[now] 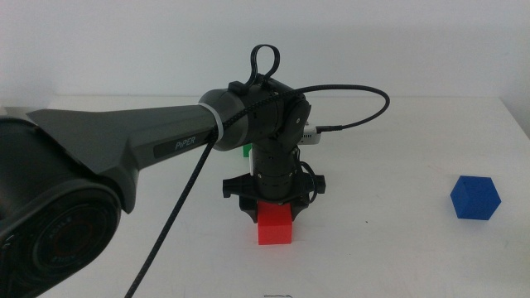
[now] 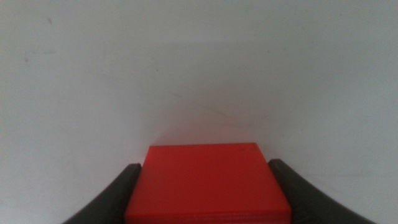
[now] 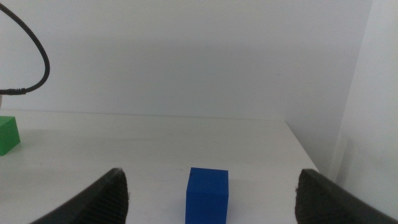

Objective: Stack red cubes first, then green, then blue cubes in a specific spot.

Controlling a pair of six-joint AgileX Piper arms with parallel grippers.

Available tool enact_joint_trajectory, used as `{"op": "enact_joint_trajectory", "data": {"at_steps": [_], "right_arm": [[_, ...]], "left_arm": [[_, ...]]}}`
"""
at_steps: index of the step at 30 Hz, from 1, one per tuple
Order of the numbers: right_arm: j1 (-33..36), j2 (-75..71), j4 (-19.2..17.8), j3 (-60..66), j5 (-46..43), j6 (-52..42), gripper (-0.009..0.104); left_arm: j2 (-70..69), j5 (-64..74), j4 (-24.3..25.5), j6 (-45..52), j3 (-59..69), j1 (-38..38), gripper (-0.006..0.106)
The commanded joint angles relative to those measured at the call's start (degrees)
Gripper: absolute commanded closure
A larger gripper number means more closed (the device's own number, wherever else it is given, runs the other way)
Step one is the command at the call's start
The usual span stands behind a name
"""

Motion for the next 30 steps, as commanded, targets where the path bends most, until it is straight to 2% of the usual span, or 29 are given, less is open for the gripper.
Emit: {"op": "enact_joint_trajectory", "data": {"at_steps": [1,3,11,20,25,28,30], "right_arm": [[-0.38,-0.78,-0.49,-1.06,-4.21,-0.71,0.017],[-0.38,-0.78,-0.49,-1.06,-4.21,-0.71,0.017],[-0.38,-0.78,-0.49,-1.06,-4.21,-0.71,0.017],[-0.38,-0.78,-0.49,-1.06,-4.21,-0.71,0.017],[-0.38,-0.78,-0.49,-1.06,-4.21,-0.71,0.017],[-0.38,-0.78,-0.49,-1.06,-4.21,-0.71,0.017],[-0.38,-0.78,-0.49,-1.06,-4.21,-0.71,0.017]], "left_arm": [[-3.14,-1.32,0.37,-0.8,-1.43,-0.03,0.095],[-3.14,-1.17,1.3,-0.8,-1.43,-0.03,0.058],[-3.56,0.06,1.84,1.06,-1.43,-0.03,0.007],[-12.05,2.4,3.18,2.92,-2.31,-0.03,0.007],[-15.66,1.84,9.38,2.97,-5.41,-0.03,0.007],[-14.96,1.86,15.12,2.98,-9.11,0.26,0.007],[-13.81,2.24,16.14,3.11,-11.48,1.57,0.007]]}}
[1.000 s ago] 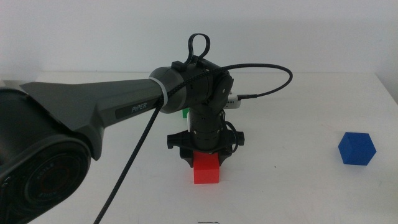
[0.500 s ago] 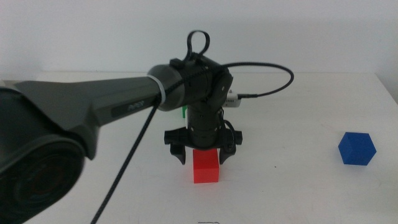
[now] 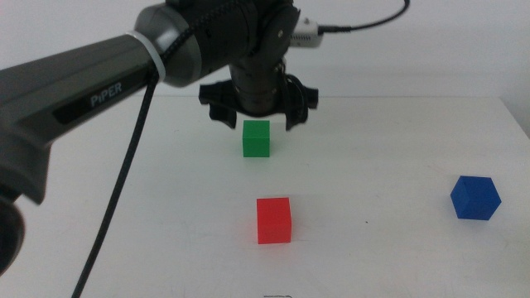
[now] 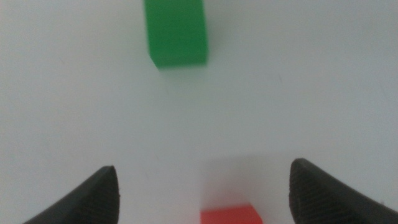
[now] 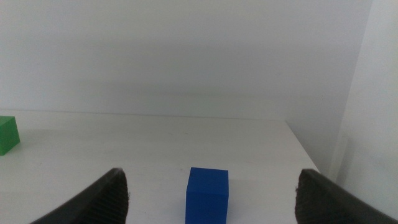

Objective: Stack red cubes first, then green, then blue cubes in a specific spot.

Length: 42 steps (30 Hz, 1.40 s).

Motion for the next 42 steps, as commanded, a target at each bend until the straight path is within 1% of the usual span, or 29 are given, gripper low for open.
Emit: {"op": "enact_joint_trajectory", "data": {"at_steps": [1,4,6,8,10,18,32,42], "right_arm": [[-0.38,-0.78,-0.49,-1.06,-4.21,-0.71,0.017],[-0.38,-0.78,-0.49,-1.06,-4.21,-0.71,0.017],[-0.38,-0.78,-0.49,-1.06,-4.21,-0.71,0.017],[-0.38,-0.78,-0.49,-1.06,-4.21,-0.71,0.017],[-0.38,-0.78,-0.49,-1.06,-4.21,-0.71,0.017],[-0.38,-0.78,-0.49,-1.06,-4.21,-0.71,0.017],[-0.38,-0.78,-0.49,-1.06,-4.21,-0.71,0.017],[-0.38,-0.78,-0.49,-1.06,-4.21,-0.71,0.017]], "left_arm": [[-1.71,-0.67,1.67,0.39,-4.04,2.06,0.007],[0.74,-1.65,-5.17,5.57,-7.05,5.69,0.007],[2.9,-2.15,-10.34,11.36,-9.26,8.18,0.007],[4.92,-2.03,-12.93,14.95,-11.44,9.95,0.007],[7.04,-2.17,-14.15,16.18,-13.27,11.38,0.007],[15.09,-5.66,-14.16,17.85,-19.09,12.46,0.007],[20.34,-13.6,-13.95,17.3,-19.09,12.4,0.007],[21.73,-16.21,-13.95,17.17,-19.09,12.4,0.008]]}}
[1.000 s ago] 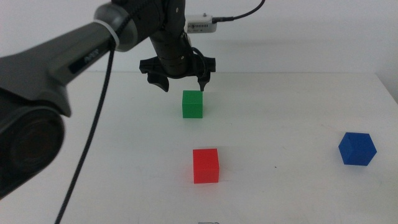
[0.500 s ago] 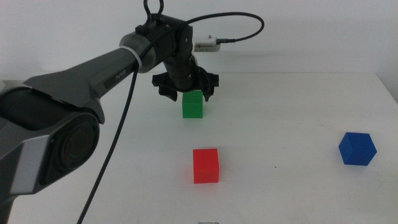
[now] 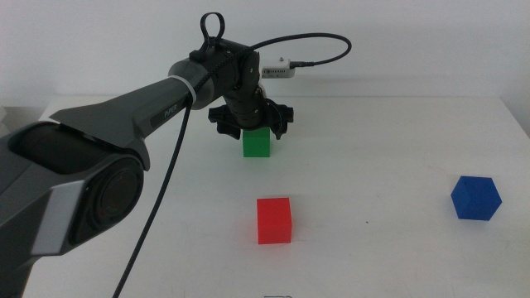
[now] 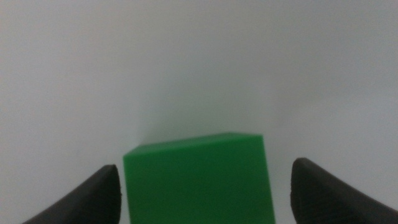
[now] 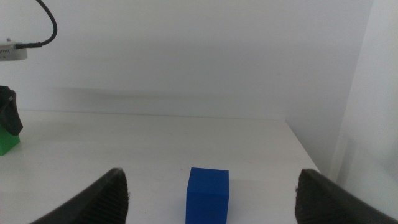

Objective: Stack red cubes first, then green, then blue cubes in a specific spot.

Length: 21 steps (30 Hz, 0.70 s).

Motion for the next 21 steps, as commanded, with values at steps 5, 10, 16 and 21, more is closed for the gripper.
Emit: {"op": "enact_joint_trajectory", "data": {"at_steps": [5,10,16,21], "right_arm": [[-0.38,-0.78,-0.49,-1.06,-4.21,-0.71,0.017],[-0.38,-0.78,-0.49,-1.06,-4.21,-0.71,0.017],[-0.38,-0.78,-0.49,-1.06,-4.21,-0.71,0.017],[-0.38,-0.78,-0.49,-1.06,-4.21,-0.71,0.017]], "left_arm": [[-3.69,-3.15,-0.78,-0.7,-1.94,-0.1,0.02],[-3.03,-3.15,-0.31,-0.84,-1.94,-0.04,0.044],[-5.36,0.29,2.25,-1.04,-1.94,-0.04,0.08],[-10.13,5.5,6.08,-5.73,-1.73,-0.56,0.102]]}}
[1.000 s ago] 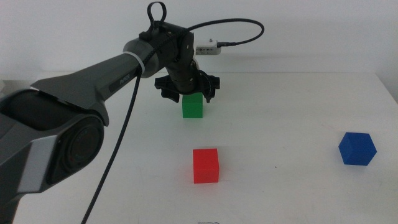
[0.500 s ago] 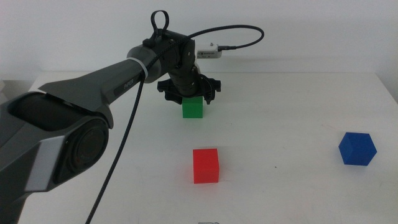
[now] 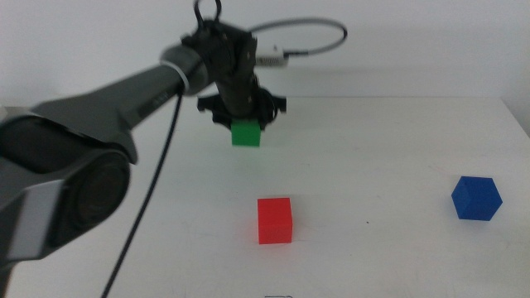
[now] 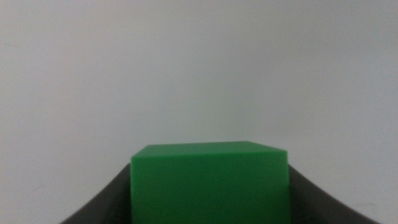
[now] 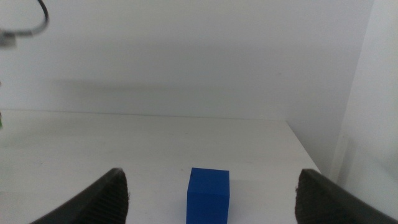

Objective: Stack red cubes first, then green, then blue cubes in a specific spot.

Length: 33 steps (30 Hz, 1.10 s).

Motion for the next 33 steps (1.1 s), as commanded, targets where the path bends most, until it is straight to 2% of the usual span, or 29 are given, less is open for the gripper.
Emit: {"op": "enact_joint_trajectory", "data": {"at_steps": [1,3,7,9,24,30,33], "right_arm": [[-0.38,-0.78,-0.49,-1.06,-4.21,-0.71,0.017],[-0.38,-0.78,-0.49,-1.06,-4.21,-0.71,0.017],[-0.38,-0.78,-0.49,-1.06,-4.21,-0.71,0.017],[-0.38,-0.78,-0.49,-1.06,-4.21,-0.71,0.017],[-0.38,-0.78,-0.49,-1.06,-4.21,-0.71,0.017],[-0.38,-0.78,-0.49,-1.06,-4.21,-0.71,0.017],[-0.38,-0.78,-0.49,-1.06,-4.21,-0.71,0.017]], "left_arm": [[-7.69,1.06,2.52,-3.45,-1.67,-0.86,0.102],[-9.46,3.77,4.9,-6.29,-1.67,-2.16,0.102],[-13.84,6.18,13.65,-12.56,2.3,-6.1,0.102],[-16.44,5.56,16.0,-14.7,5.37,-7.85,0.102],[-39.26,-9.29,13.6,-28.42,37.8,-14.45,0.102],[-38.9,-9.96,10.52,-30.68,40.12,-15.44,0.102],[-37.93,-10.48,10.99,-30.28,40.12,-15.38,0.102]]}}
